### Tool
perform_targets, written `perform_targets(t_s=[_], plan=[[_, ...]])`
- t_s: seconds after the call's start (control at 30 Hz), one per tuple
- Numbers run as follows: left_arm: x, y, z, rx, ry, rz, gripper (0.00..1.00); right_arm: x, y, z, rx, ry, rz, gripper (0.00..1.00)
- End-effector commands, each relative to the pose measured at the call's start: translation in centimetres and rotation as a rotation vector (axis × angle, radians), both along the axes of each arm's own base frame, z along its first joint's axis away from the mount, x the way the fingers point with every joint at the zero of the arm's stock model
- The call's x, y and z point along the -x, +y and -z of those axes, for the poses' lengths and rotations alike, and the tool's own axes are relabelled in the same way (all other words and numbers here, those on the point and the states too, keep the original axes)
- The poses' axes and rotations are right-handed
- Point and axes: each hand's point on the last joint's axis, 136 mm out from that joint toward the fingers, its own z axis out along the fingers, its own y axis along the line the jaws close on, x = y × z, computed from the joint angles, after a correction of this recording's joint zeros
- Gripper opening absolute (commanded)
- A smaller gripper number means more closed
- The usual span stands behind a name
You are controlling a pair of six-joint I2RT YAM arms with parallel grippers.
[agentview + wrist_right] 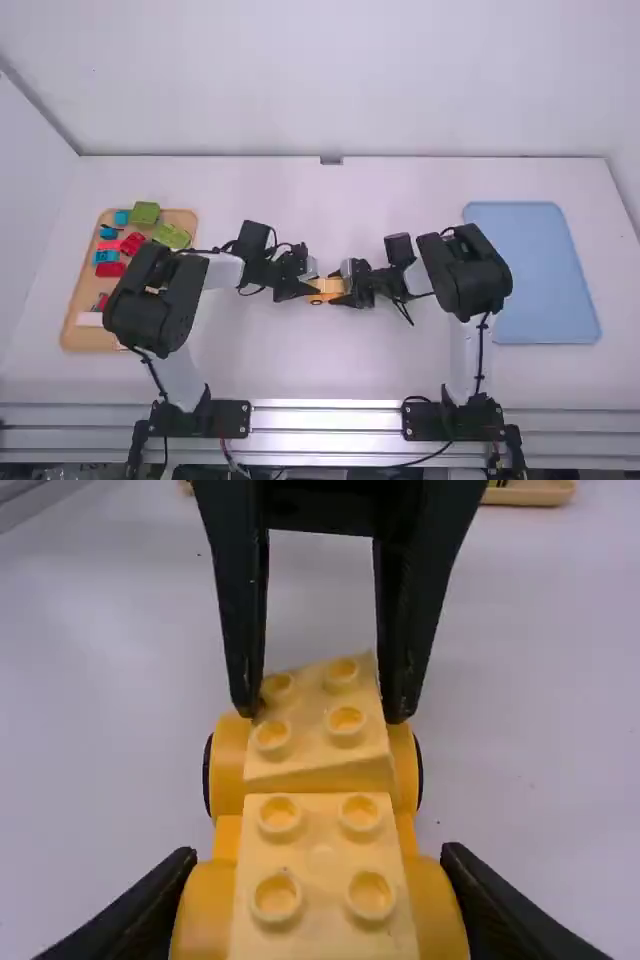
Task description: Assemble lego blocks to make yellow taxi
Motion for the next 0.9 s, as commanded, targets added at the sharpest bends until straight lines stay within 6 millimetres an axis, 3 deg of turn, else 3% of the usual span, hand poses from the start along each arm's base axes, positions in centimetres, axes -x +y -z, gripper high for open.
perform_targets(t_s=[0.0,0.43,0.57,0.8,0.87], plan=[[0.90,-0.21,0.41,0.015,0.045,0.007,0.33,0.45,-0.02,0.86,0.025,0.025,0.004,0.50],[0.91,-0.36,-0.02,0.005,0.109,0.000,0.33,0.46,-0.02,0.85,0.025,0.026,0.004,0.50],[0.98,-0.33,0.07,0.001,0.111,0.000,0.39,0.46,-0.02,0.86,0.025,0.026,0.004,0.51],[0.98,-0.48,-0.03,0.007,0.104,0.006,0.72,0.46,-0.02,0.85,0.025,0.026,0.004,0.52],[0.58,-0.53,-0.21,0.012,0.082,0.004,0.85,0.46,-0.02,0.86,0.026,0.026,0.005,0.53]])
